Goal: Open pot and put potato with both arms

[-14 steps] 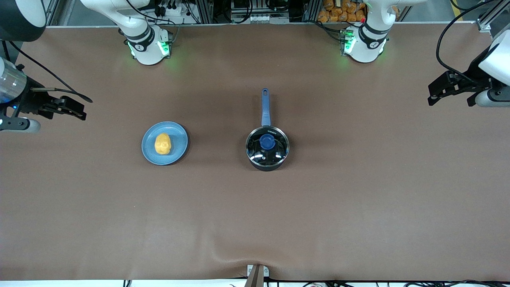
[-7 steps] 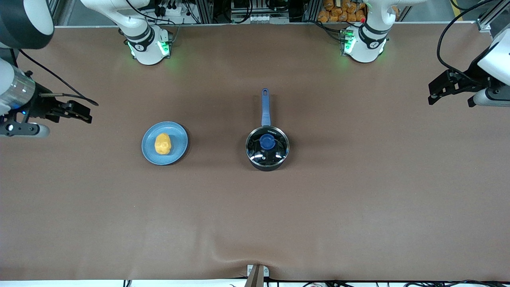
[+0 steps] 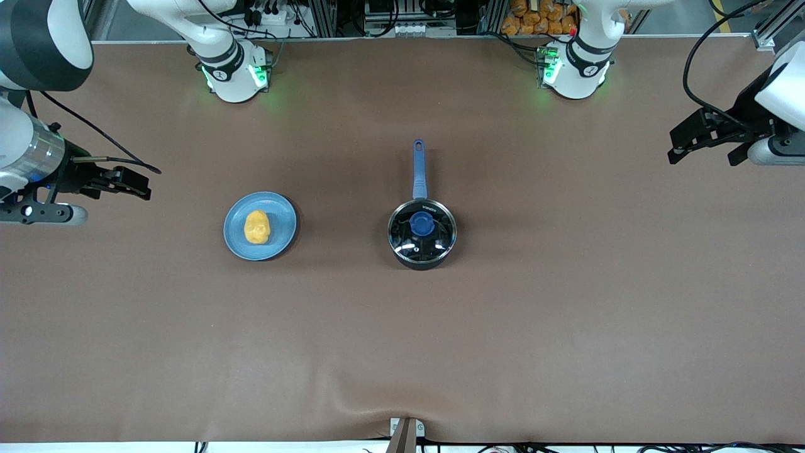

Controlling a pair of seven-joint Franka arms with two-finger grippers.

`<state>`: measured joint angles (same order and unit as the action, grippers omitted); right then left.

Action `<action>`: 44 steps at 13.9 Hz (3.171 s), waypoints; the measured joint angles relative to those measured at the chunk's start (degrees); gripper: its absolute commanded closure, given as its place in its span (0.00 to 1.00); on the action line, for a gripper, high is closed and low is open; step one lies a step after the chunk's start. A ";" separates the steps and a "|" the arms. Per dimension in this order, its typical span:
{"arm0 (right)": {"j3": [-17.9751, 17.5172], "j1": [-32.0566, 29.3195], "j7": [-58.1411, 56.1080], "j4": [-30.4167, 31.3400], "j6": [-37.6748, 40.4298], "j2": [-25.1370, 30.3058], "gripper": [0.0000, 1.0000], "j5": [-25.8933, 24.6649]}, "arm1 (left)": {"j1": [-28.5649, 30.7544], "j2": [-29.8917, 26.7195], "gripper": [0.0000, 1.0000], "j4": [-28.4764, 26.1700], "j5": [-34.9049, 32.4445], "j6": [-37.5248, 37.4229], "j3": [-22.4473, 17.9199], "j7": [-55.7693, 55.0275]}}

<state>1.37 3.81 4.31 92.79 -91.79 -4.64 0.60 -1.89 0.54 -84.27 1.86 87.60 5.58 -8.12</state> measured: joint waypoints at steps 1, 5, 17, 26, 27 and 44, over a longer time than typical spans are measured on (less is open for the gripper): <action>0.00 0.00 0.00 0.00 0.00 0.00 0.00 0.01 | -0.10 0.11 0.00 -0.16 0.05 -0.03 0.02 -1.26; -0.01 -0.02 0.00 0.02 0.08 -0.01 0.00 0.01 | 0.12 2.69 0.00 -0.64 0.82 0.67 -0.11 -3.15; -0.10 -0.26 0.00 0.02 -0.23 -0.11 0.00 0.17 | -0.28 3.59 0.00 -0.23 0.44 1.87 1.49 -3.37; -0.12 -0.26 0.00 0.02 -0.32 -0.25 0.00 0.19 | -0.51 3.61 0.00 -0.24 0.44 1.87 1.82 -3.39; -0.13 -0.26 0.00 0.03 -0.32 -0.27 0.00 0.20 | -1.07 3.74 0.00 -0.29 0.44 2.00 2.33 -4.44; -0.05 -0.82 0.00 1.23 -1.33 -2.71 0.00 0.20 | -28.60 31.20 0.00 3.29 -5.01 29.95 4.79 -42.95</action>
<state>1.32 2.99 4.31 94.02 -93.13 -7.35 0.80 -30.48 31.74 -80.97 -3.16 117.54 10.37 -51.07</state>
